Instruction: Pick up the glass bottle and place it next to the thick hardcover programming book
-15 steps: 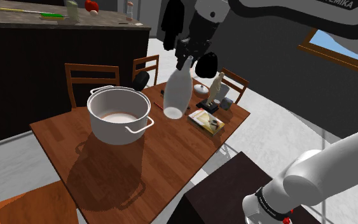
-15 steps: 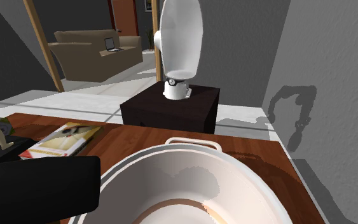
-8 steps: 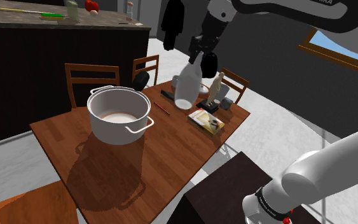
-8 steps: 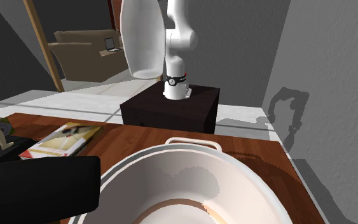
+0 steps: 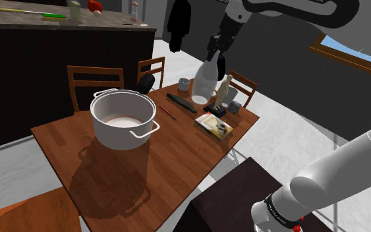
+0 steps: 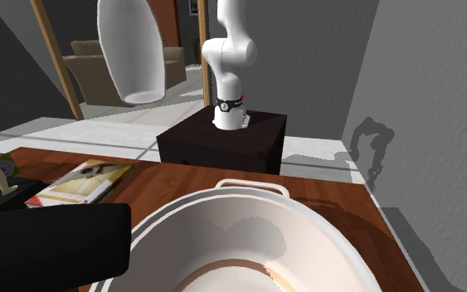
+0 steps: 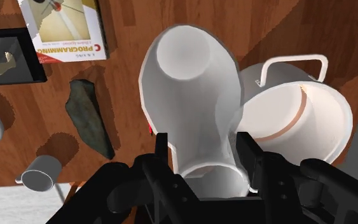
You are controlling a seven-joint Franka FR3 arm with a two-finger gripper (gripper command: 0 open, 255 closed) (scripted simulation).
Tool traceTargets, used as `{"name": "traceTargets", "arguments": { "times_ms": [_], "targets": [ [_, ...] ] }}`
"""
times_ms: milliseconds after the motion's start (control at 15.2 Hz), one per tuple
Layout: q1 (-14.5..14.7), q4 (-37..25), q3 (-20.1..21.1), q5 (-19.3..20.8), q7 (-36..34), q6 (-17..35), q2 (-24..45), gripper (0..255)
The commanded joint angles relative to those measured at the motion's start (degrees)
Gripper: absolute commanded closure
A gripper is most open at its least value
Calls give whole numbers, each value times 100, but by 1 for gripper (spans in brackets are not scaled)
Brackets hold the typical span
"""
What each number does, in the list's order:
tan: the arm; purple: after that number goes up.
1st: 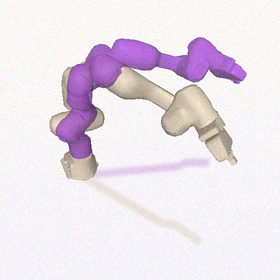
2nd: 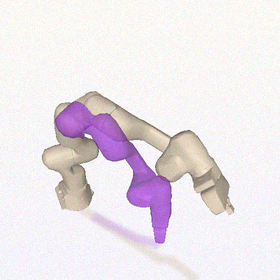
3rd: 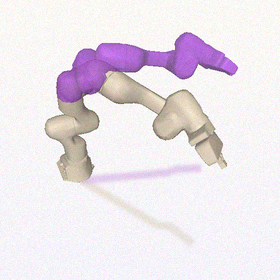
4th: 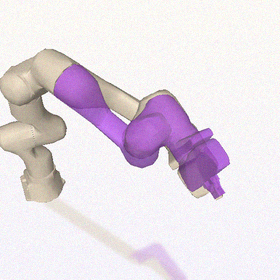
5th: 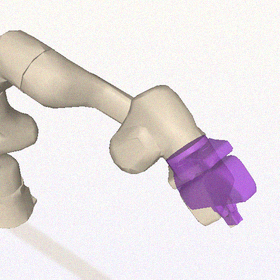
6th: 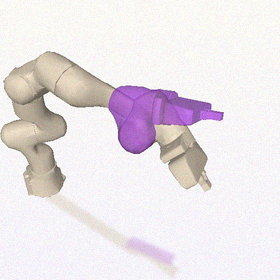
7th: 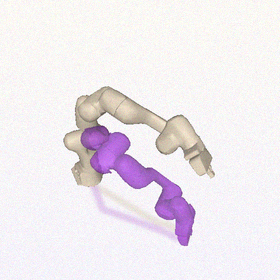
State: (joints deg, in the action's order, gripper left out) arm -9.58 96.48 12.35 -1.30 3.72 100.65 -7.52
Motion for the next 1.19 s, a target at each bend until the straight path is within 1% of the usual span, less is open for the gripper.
{"name": "traceTargets", "arguments": {
  "times_ms": [0, 264, 528, 1122],
  "targets": [
    [-101, -263, -127, 20, 233, -27, 237, 255],
    [-313, -741, -369, 11, 691, -106, 650, 255],
    [-523, -1349, -572, -12, 1110, -238, 1140, 255],
    [-533, -403, -578, -42, 1146, 517, 948, 255]
  ]
}}
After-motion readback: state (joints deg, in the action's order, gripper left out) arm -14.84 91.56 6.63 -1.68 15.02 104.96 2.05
